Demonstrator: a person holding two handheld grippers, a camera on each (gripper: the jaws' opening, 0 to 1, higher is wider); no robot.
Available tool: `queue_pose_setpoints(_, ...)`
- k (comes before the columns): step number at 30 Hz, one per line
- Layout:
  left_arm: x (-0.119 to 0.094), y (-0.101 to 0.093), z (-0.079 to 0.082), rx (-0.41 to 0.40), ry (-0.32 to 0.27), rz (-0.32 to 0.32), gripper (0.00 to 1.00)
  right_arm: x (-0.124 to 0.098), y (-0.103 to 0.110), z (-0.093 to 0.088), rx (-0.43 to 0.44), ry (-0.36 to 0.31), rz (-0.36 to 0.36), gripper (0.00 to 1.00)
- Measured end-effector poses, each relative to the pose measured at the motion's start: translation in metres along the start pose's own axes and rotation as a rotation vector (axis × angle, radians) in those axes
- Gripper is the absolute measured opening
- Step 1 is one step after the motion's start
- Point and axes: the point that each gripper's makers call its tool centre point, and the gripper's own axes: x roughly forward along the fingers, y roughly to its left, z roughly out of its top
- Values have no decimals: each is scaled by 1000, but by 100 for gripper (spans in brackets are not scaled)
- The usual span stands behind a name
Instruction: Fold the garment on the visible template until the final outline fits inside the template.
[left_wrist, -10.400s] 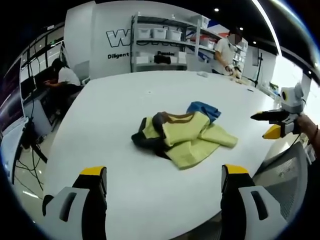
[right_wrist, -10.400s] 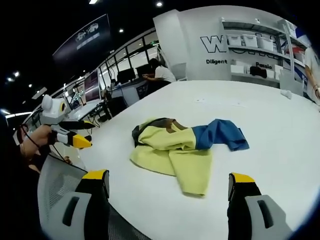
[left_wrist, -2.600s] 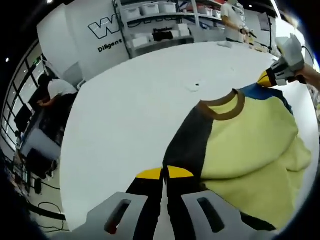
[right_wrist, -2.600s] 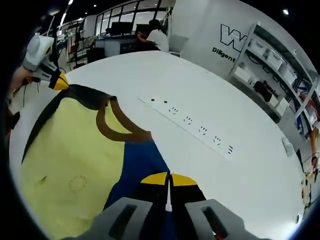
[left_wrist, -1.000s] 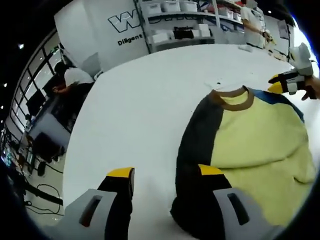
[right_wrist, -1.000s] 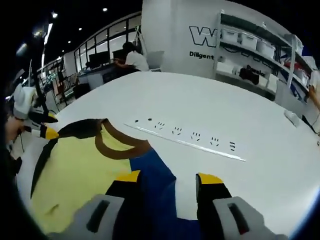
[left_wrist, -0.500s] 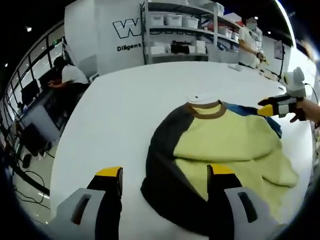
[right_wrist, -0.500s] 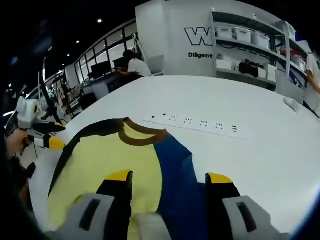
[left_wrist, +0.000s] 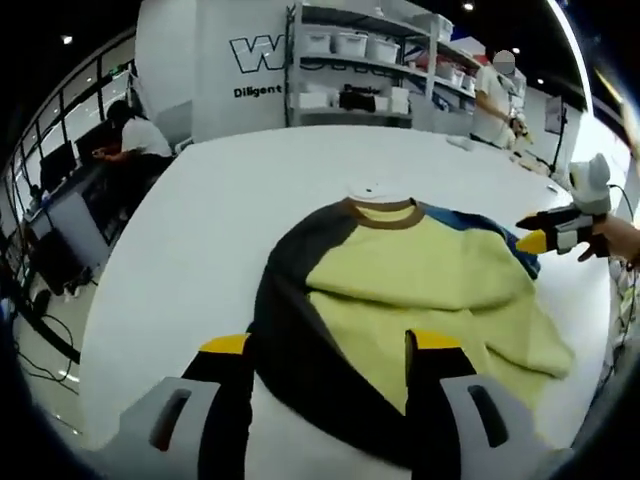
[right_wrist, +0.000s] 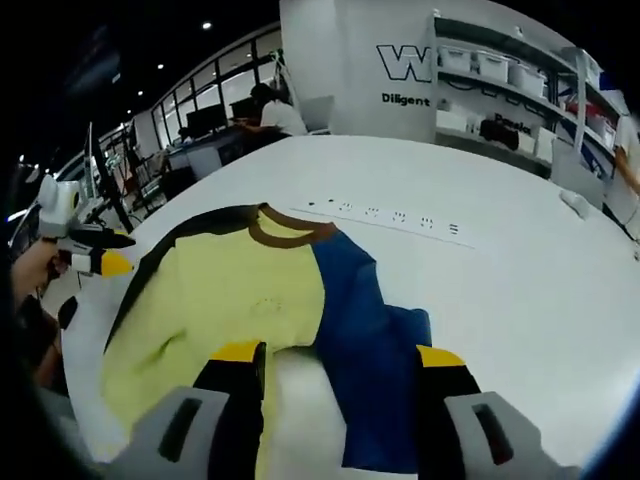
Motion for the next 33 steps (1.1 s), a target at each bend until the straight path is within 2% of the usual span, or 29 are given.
queue_pose_setpoints(5, -6, -8, -16, -25, 20, -6, 51, -3, -8, -13, 15, 15, -14, 55)
queue_pose_setpoints(9, -4, -11, -27, -16, 37, -9, 51, -5, -11, -22, 35, 13, -35, 53)
queue_pose_setpoints(12, -4, -14, -37, -45, 55, -14, 45, -5, -13, -33, 25, 34, -48, 50)
queue_pose_setpoints(15, -4, -14, -39, -66, 39, -2, 36, -4, -15, -38, 7, 41, -63, 42)
queue_pose_setpoints(18, -6, -17, -41, -77, 25, 4, 36, -6, -17, -41, -25, 31, -77, 39)
queue_pose_setpoints(23, -3, -20, -51, -78, 41, 23, 31, -1, -25, -49, -57, 40, -98, 30)
queue_pose_setpoints(25, -3, -25, -56, -45, 60, 18, 26, 0, -27, -52, -75, 50, -116, 21)
queue_pose_setpoints(26, -3, -25, -58, -45, 59, 38, 24, -2, -31, -54, -101, 59, -142, 16)
queue_pose_setpoints(27, -3, -25, -59, -44, 54, 39, 23, -1, -29, -56, -117, 66, -137, 12)
queue_pose_setpoints(30, -1, -25, -62, -63, 61, 40, 17, 0, -29, -55, -119, 57, -146, 11)
queue_pose_setpoints(33, -1, -25, -65, -50, 68, 40, 8, -1, -30, -55, -125, 55, -154, 6)
